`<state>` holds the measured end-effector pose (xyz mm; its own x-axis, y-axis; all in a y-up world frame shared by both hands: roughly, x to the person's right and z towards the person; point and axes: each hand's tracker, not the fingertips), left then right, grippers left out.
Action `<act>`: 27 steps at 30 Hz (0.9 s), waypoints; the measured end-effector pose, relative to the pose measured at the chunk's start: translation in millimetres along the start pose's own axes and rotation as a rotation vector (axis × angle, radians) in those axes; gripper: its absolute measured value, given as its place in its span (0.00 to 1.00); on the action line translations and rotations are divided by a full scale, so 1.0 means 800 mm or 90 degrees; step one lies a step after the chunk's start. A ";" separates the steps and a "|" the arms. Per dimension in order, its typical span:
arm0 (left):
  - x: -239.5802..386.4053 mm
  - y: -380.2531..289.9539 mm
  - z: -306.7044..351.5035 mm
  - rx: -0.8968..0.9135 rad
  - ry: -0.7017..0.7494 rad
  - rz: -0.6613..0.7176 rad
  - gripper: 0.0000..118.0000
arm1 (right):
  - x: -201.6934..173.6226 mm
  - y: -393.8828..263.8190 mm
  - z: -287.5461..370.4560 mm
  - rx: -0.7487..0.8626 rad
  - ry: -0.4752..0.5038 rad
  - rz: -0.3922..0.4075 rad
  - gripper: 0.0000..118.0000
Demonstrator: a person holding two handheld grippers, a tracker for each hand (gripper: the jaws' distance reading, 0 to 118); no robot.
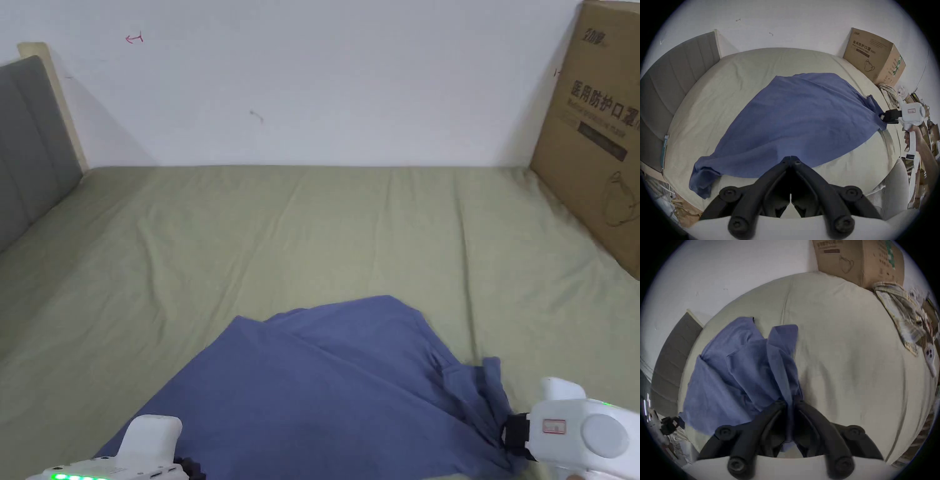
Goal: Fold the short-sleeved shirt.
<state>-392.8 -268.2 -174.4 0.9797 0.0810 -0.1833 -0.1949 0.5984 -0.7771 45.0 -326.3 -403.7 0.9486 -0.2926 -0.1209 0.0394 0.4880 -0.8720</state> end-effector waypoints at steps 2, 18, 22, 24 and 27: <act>-0.001 0.004 -0.004 -0.004 0.002 -0.004 0.00 | -0.001 0.000 0.016 0.014 -0.007 0.014 0.06; -0.042 0.219 -0.175 0.002 0.002 0.024 0.86 | -0.003 -0.001 0.037 0.022 -0.015 0.047 0.06; -0.056 0.266 -0.235 0.011 0.002 0.049 0.86 | 0.003 0.002 0.036 0.017 -0.007 0.030 0.06; -0.055 0.275 -0.261 0.003 -0.011 0.039 0.86 | 0.002 0.001 0.033 0.012 -0.013 0.037 0.06; -0.051 0.262 -0.302 -0.064 -0.039 0.024 0.73 | 0.003 0.001 0.027 0.006 -0.018 0.040 0.06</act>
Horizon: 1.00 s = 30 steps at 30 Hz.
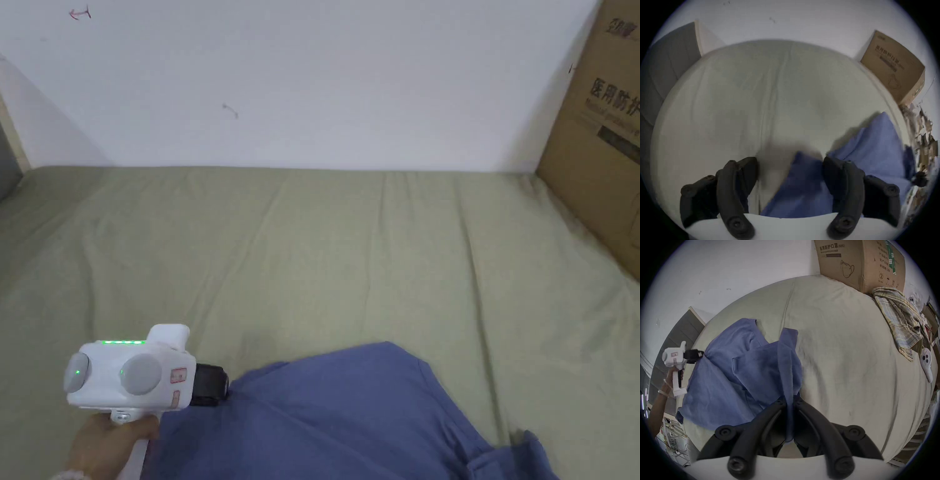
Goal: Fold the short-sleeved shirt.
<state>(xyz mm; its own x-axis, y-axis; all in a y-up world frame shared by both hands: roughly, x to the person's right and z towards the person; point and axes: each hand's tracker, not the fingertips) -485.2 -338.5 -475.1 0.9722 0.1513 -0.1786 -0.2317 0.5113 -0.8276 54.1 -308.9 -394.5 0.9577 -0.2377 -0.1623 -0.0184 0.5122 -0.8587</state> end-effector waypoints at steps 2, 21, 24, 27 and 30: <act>0.015 -0.015 0.010 0.068 0.040 -0.032 0.70 | 0.000 0.000 -0.003 -0.002 0.000 -0.009 0.06; 0.015 0.008 0.202 0.142 0.128 -0.059 0.03 | -0.029 0.074 0.071 0.101 0.034 -0.046 0.06; 0.019 0.023 0.279 0.198 0.174 -0.088 0.03 | -0.058 0.123 0.103 0.147 0.039 -0.010 0.06; 0.017 0.042 0.345 0.259 0.189 -0.077 0.03 | -0.093 0.171 0.143 0.195 0.047 0.015 0.06; 0.019 0.060 0.408 0.306 0.208 -0.048 0.03 | -0.124 0.220 0.182 0.231 0.061 0.029 0.06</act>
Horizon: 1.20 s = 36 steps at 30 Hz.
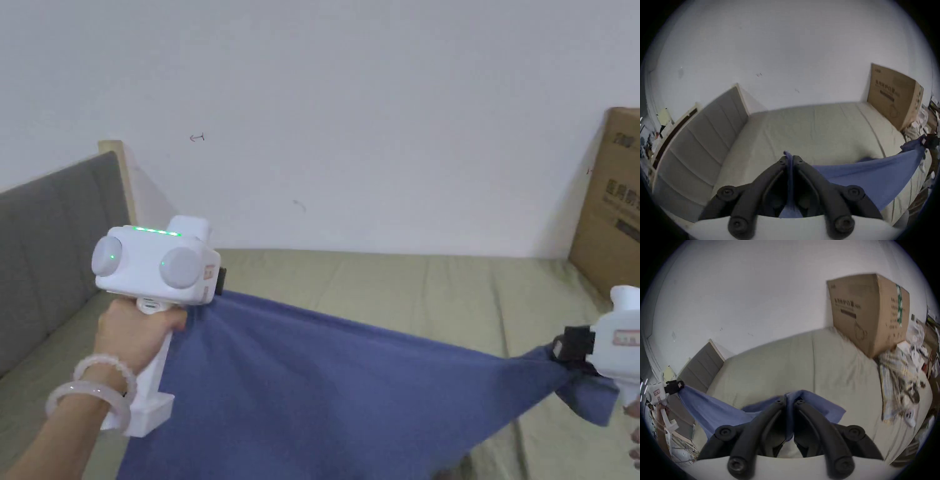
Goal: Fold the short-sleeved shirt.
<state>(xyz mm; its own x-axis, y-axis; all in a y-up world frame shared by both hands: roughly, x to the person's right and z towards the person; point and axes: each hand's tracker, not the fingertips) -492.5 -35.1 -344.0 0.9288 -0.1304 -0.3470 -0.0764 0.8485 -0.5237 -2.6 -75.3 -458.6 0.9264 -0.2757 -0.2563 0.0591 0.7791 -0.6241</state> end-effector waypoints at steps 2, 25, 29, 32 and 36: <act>-0.011 0.028 0.020 0.022 0.018 0.000 0.03 | -0.020 0.040 0.008 0.017 -0.004 0.010 0.06; -0.009 0.386 -0.025 0.247 0.133 0.002 0.03 | -0.161 0.460 0.005 0.250 -0.082 0.101 0.06; -0.002 0.394 -0.045 0.289 0.136 0.015 0.03 | -0.149 0.470 -0.003 0.271 -0.073 0.092 0.06; 0.011 0.372 -0.080 0.299 0.144 -0.001 0.03 | -0.140 0.457 -0.039 0.240 -0.101 0.139 0.06; 0.035 0.313 -0.164 0.232 0.154 -0.041 0.03 | -0.110 0.410 -0.122 0.162 -0.104 0.127 0.06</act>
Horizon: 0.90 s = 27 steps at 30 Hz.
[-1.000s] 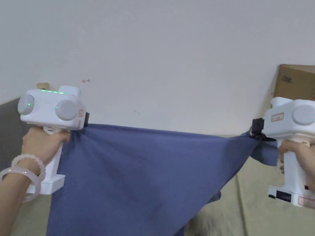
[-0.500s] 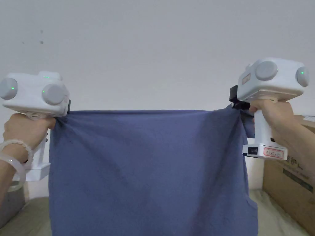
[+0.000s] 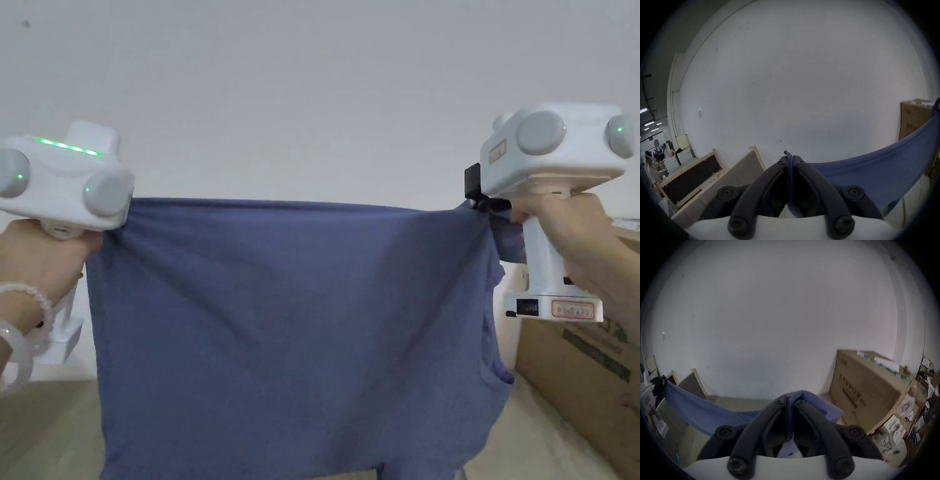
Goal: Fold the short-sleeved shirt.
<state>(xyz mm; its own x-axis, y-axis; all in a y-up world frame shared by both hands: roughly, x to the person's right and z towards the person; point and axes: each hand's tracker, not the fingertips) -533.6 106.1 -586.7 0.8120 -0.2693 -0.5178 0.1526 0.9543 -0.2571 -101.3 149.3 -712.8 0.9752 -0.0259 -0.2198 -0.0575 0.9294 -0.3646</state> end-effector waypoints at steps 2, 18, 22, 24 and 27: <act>0.024 -0.054 -0.028 -0.057 -0.015 -0.013 0.03 | 0.001 -0.046 -0.044 -0.049 -0.008 -0.001 0.06; 0.137 -0.477 -0.083 -0.432 -0.116 -0.042 0.03 | 0.032 -0.461 -0.227 -0.434 -0.036 -0.010 0.06; 0.106 -0.484 -0.040 -0.428 -0.137 -0.026 0.03 | 0.046 -0.482 -0.169 -0.430 -0.018 -0.029 0.06; 0.087 -0.485 -0.006 -0.420 -0.142 -0.016 0.03 | 0.051 -0.494 -0.128 -0.422 -0.009 -0.040 0.06; 0.063 -0.486 0.065 -0.405 -0.148 0.002 0.03 | 0.057 -0.516 -0.063 -0.409 0.007 -0.047 0.06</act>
<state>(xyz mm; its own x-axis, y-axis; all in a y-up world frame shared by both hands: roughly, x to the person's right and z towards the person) -522.7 -271.5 -470.1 0.9226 -0.1643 -0.3489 -0.1534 0.6739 -0.7227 -43.7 -253.8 -617.9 0.9793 -0.0879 -0.1822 -0.1108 0.5202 -0.8468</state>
